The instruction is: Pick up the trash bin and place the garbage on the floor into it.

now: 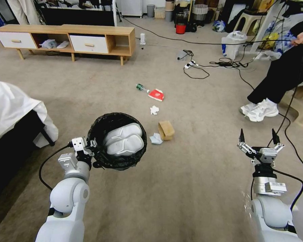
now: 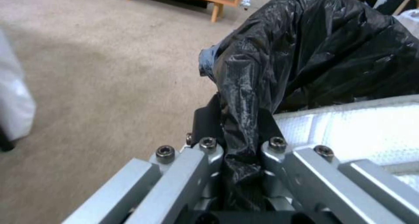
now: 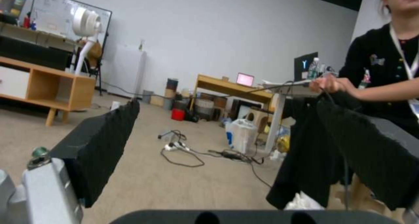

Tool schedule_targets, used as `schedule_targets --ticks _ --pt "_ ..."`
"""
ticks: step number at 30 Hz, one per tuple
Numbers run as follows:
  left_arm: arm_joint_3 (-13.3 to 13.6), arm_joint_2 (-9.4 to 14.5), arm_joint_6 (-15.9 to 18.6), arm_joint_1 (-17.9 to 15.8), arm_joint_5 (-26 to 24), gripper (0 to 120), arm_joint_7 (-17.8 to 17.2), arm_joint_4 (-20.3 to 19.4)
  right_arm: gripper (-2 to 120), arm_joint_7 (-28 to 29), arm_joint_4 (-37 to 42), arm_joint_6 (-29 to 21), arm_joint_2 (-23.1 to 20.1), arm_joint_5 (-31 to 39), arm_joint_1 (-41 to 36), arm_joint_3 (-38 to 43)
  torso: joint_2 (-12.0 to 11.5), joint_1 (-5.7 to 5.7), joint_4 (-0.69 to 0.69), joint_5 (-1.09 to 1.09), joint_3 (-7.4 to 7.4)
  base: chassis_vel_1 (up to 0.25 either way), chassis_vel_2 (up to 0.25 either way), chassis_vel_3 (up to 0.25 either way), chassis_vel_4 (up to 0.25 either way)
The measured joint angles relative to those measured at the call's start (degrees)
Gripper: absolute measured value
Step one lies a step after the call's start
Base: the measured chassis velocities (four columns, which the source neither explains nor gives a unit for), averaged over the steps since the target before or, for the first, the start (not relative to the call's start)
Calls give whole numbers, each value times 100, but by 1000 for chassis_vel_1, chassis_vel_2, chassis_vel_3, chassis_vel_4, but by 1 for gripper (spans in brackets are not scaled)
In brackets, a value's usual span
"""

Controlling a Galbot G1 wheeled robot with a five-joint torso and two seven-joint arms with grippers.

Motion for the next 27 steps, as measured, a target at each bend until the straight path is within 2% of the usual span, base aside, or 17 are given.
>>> schedule_targets --ticks 27 --pt "23 -15 -3 -43 14 4 7 84 100 -9 -67 -10 -21 2 33 -15 0 0 0 0 0 -268 265 270 -261"
